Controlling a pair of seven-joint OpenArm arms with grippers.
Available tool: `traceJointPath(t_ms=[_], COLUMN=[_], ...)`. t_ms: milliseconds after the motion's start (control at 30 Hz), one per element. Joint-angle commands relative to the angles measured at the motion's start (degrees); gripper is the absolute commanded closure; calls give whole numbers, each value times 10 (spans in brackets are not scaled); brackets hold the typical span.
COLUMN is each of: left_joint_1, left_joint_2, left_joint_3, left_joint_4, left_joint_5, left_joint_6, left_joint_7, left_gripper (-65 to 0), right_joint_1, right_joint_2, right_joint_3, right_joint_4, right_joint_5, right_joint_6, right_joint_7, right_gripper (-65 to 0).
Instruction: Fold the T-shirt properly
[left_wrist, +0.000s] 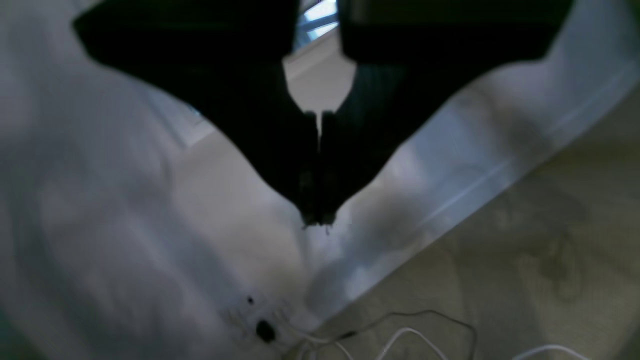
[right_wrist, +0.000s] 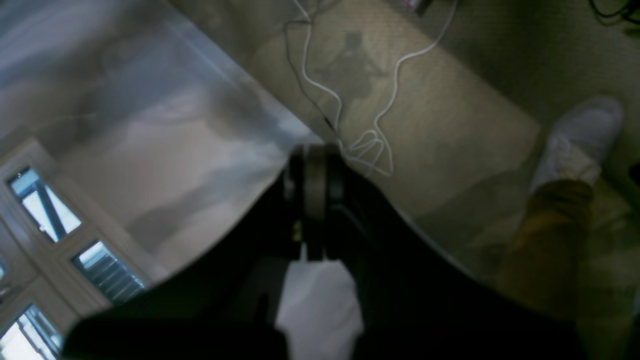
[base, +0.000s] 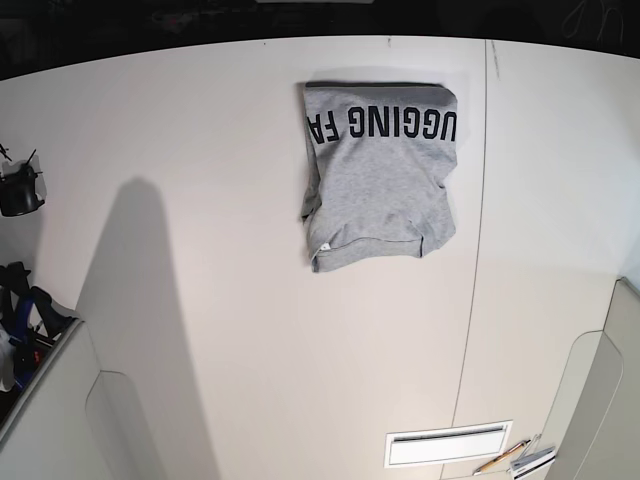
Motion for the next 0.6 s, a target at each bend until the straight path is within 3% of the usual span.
traceJointPath(t_ms=[0, 300, 567], left_joint_1=[-4, -163, -274], left_joint_2=[-4, 17, 56], left_joint_3=[17, 150, 205], left_joint_4=[-21, -190, -324], left_joint_5=[-4, -1, -1], left_joint_6=[-3, -3, -3], left_joint_7=[0, -49, -83], left_gripper=[0, 0, 0], right_joint_1=[5, 103, 145], right_joint_2=[8, 7, -29], right_joint_3=[-7, -95, -122], right_joint_4=[-10, -118, -199], right_joint_5=[2, -34, -87], right_joint_6=[2, -25, -23], right_joint_7=[0, 25, 25], right_gripper=[0, 0, 0])
